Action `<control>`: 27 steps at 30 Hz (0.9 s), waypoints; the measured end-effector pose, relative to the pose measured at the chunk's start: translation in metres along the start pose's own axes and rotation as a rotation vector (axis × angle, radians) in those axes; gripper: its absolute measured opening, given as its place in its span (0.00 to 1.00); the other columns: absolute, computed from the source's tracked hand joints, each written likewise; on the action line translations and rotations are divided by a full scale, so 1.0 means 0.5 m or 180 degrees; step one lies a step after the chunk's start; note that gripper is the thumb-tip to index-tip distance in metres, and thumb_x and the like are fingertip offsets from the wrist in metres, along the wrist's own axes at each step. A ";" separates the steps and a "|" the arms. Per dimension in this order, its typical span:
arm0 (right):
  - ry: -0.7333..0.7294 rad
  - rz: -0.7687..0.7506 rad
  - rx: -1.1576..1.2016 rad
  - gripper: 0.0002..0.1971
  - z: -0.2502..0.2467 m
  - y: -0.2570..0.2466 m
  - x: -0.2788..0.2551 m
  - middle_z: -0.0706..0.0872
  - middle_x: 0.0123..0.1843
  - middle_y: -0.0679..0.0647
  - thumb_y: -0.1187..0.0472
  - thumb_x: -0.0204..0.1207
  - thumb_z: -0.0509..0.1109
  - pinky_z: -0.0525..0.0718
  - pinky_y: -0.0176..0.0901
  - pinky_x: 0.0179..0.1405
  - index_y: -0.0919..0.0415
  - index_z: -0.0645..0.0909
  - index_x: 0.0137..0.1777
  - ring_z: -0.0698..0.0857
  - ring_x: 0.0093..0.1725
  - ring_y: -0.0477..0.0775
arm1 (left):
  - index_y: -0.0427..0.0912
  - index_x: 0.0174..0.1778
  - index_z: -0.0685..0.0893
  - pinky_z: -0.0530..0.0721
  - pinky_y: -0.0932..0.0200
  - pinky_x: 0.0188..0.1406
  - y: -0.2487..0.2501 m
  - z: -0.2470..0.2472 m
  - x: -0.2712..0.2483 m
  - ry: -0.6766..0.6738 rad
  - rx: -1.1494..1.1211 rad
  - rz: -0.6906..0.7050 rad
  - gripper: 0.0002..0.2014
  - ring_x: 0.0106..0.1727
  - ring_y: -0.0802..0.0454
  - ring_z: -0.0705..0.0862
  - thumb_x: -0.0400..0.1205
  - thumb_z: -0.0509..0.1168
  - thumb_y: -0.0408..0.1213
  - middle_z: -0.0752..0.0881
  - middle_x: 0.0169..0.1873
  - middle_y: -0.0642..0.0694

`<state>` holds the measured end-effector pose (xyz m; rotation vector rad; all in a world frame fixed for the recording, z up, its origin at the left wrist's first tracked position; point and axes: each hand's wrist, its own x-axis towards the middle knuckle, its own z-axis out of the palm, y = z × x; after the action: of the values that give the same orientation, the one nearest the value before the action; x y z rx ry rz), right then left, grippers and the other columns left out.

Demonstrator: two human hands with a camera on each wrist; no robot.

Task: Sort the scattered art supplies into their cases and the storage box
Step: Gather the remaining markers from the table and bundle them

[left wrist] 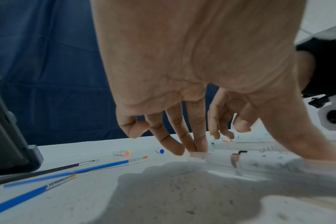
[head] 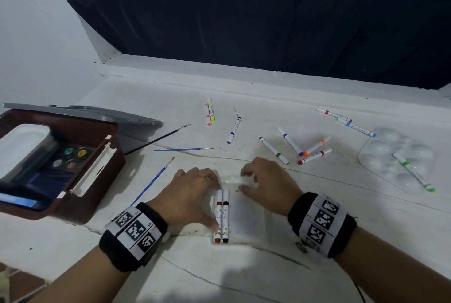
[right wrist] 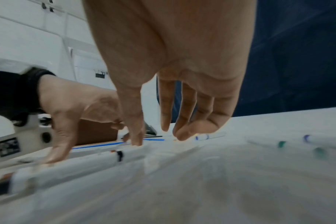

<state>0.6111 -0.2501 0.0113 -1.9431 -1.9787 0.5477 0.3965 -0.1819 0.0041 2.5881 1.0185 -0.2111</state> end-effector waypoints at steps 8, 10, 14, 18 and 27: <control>-0.0118 0.0621 -0.1233 0.20 -0.052 0.115 0.055 0.80 0.64 0.57 0.46 0.83 0.58 0.80 0.57 0.62 0.54 0.75 0.70 0.73 0.66 0.62 | 0.56 0.71 0.80 0.65 0.51 0.58 -0.007 -0.035 0.059 -0.0099 0.0255 0.0060 0.44 0.69 0.59 0.72 0.59 0.80 0.67 0.75 0.67 0.66; -0.0263 0.0716 -0.1482 0.20 -0.048 0.120 0.055 0.78 0.65 0.56 0.44 0.85 0.54 0.77 0.58 0.61 0.53 0.75 0.69 0.71 0.68 0.62 | 0.58 0.69 0.81 0.65 0.51 0.63 -0.010 -0.044 0.074 -0.0142 0.0086 0.0094 0.40 0.68 0.62 0.74 0.60 0.79 0.67 0.76 0.65 0.67; -0.0354 0.0861 -0.1629 0.20 -0.043 0.118 0.057 0.77 0.66 0.54 0.45 0.86 0.52 0.73 0.60 0.62 0.54 0.79 0.65 0.71 0.69 0.60 | 0.70 0.49 0.83 0.74 0.47 0.68 -0.015 -0.075 0.117 0.0256 -0.0714 0.0113 0.30 0.52 0.68 0.81 0.58 0.64 0.82 0.82 0.51 0.66; 0.0023 0.0762 -0.1300 0.17 -0.050 0.117 0.050 0.78 0.64 0.51 0.49 0.86 0.55 0.76 0.55 0.58 0.54 0.81 0.62 0.74 0.66 0.57 | 0.68 0.52 0.82 0.75 0.46 0.67 -0.025 -0.099 0.197 0.0703 -0.0648 -0.0051 0.14 0.49 0.63 0.81 0.75 0.69 0.67 0.81 0.49 0.60; 0.1989 0.0444 0.0979 0.06 -0.102 0.071 -0.015 0.85 0.29 0.44 0.65 0.73 0.76 0.78 0.31 0.37 0.54 0.83 0.42 0.83 0.32 0.42 | 0.59 0.59 0.80 0.66 0.45 0.60 -0.018 -0.096 0.305 0.0456 0.0273 -0.0314 0.11 0.60 0.47 0.82 0.81 0.64 0.49 0.76 0.50 0.55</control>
<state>0.6667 -0.2546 0.0393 -1.7790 -1.2995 0.2141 0.5022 -0.0614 0.0062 2.6640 1.2143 -0.0967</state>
